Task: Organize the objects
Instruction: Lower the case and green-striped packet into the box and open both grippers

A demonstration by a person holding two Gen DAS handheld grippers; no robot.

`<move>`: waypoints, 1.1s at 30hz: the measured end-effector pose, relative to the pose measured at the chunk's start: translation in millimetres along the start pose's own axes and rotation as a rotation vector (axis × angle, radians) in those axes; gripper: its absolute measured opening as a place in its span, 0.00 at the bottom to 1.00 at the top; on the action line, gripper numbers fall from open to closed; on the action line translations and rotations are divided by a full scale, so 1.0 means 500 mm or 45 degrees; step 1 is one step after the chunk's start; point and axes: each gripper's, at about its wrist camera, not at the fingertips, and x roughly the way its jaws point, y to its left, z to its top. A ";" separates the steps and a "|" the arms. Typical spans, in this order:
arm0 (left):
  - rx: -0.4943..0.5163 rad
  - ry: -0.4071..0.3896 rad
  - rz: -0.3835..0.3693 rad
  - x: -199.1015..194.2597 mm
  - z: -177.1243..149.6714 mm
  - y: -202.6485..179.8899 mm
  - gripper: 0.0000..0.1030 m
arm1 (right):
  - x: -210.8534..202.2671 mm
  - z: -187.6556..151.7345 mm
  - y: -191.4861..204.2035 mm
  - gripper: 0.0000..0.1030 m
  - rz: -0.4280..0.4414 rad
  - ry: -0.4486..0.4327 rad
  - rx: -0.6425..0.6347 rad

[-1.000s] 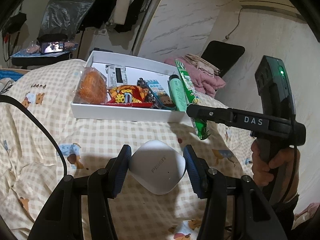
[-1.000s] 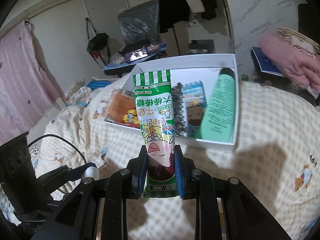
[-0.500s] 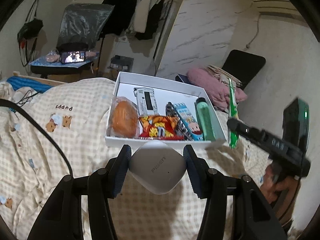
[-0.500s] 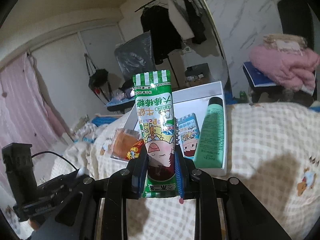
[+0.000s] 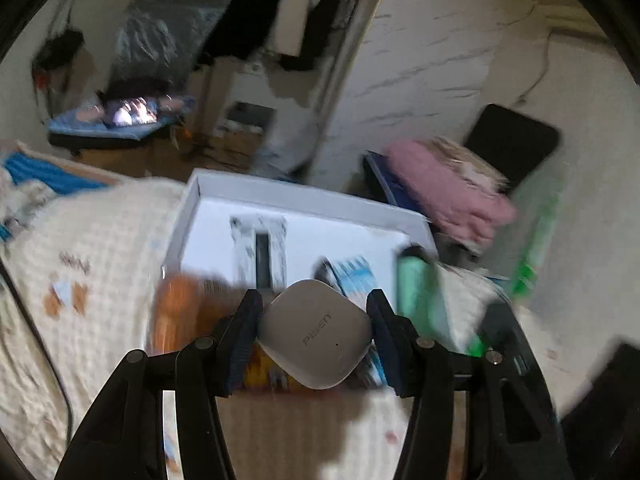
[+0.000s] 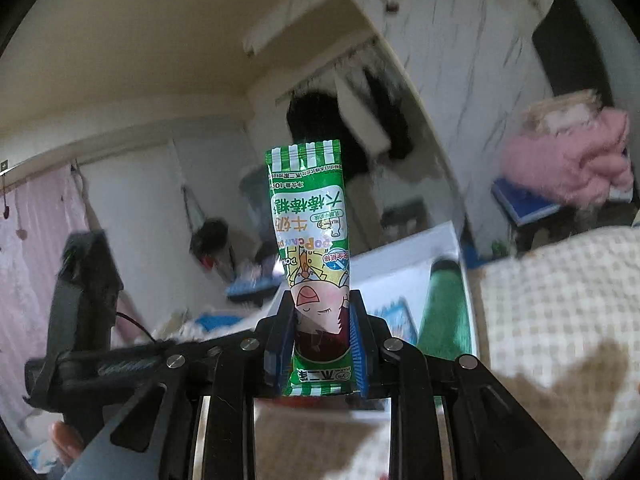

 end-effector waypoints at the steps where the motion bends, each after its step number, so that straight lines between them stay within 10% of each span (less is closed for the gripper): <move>1: 0.026 -0.013 0.021 0.012 0.009 -0.007 0.56 | 0.000 -0.006 0.005 0.25 -0.022 -0.035 -0.029; 11: 0.095 0.034 0.081 0.118 0.025 -0.053 0.56 | 0.057 -0.051 -0.041 0.25 -0.017 0.093 0.118; 33: 0.173 0.055 0.218 0.161 -0.030 -0.052 0.56 | 0.112 -0.084 -0.005 0.25 -0.271 0.409 -0.132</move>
